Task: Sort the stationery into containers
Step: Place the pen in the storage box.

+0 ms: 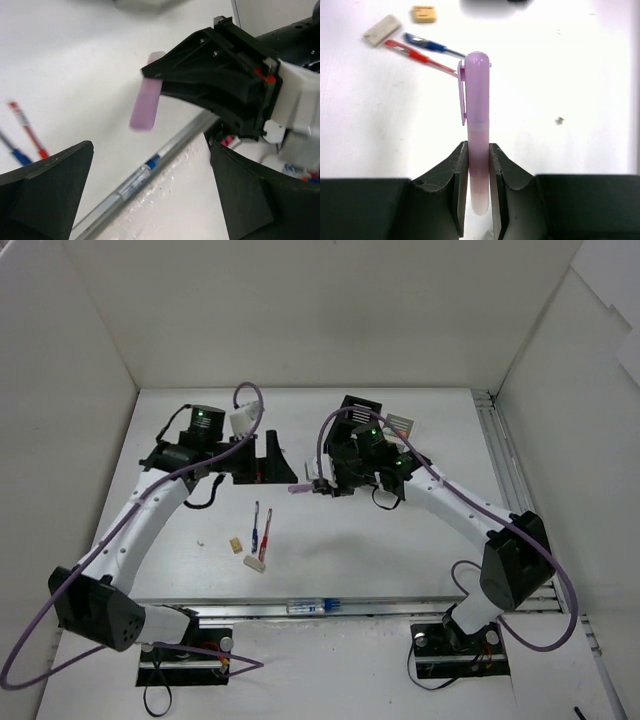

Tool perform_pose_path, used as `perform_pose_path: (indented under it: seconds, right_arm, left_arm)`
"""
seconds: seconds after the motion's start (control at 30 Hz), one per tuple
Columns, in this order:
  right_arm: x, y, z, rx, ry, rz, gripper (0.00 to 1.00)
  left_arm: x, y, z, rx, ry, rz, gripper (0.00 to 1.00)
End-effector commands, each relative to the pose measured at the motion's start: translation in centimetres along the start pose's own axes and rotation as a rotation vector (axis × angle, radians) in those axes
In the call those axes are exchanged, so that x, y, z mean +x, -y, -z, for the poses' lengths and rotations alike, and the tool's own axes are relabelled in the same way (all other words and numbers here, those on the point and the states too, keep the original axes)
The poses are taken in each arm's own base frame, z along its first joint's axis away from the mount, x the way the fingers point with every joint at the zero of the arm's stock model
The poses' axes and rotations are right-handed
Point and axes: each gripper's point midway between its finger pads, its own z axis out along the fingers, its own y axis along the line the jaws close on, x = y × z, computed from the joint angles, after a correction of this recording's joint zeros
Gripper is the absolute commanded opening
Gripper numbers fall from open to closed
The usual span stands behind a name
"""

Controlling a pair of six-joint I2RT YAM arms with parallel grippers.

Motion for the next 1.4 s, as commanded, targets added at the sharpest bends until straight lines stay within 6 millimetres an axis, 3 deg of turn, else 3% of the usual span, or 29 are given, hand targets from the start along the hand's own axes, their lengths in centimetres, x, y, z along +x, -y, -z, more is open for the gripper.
perform_pose_path:
  seconds: [0.0, 0.07, 0.1, 0.17, 0.27, 0.4, 0.5, 0.83, 1.13, 1.37]
  right_arm:
    - [-1.2, 5.1, 2.7, 0.192, 0.070, 0.006, 0.00]
    - [-0.6, 7.1, 4.0, 0.306, 0.099, -0.090, 0.00]
    - [0.4, 9.9, 6.0, 0.452, 0.115, -0.083, 0.00]
    - [1.0, 12.7, 8.7, 0.598, 0.151, -0.150, 0.00]
    - [5.4, 17.8, 14.2, 0.836, 0.112, -0.323, 0.00]
    - [8.9, 20.5, 17.6, 0.969, 0.099, -0.399, 0.00]
    - [10.8, 21.8, 18.9, 1.005, 0.101, -0.436, 0.00]
    - [15.7, 23.5, 20.0, 1.016, 0.102, -0.492, 0.00]
    - [19.4, 20.8, 19.2, 0.954, 0.088, -0.566, 0.03]
    - [18.8, 18.6, 17.5, 0.851, 0.118, -0.556, 0.06]
  left_arm:
    - [-4.6, 1.4, 4.6, -0.056, 0.260, -0.092, 1.00]
    - [-4.9, 1.0, 6.2, -0.101, 0.333, -0.088, 1.00]
    - [-5.0, 0.4, 6.7, -0.139, 0.362, -0.086, 1.00]
    - [-4.6, -0.5, 7.7, -0.180, 0.399, -0.067, 1.00]
    - [-3.4, -1.7, 7.4, -0.202, 0.386, -0.033, 1.00]
    - [-2.2, -4.2, 6.8, -0.274, 0.383, 0.009, 1.00]
    - [-1.7, -4.9, 6.3, -0.283, 0.381, 0.013, 1.00]
    - [-0.3, -5.6, 4.3, -0.286, 0.315, -0.040, 1.00]
    - [0.4, -5.8, 3.2, -0.301, 0.271, -0.059, 1.00]
    - [1.2, -5.6, 2.1, -0.310, 0.228, -0.079, 1.00]
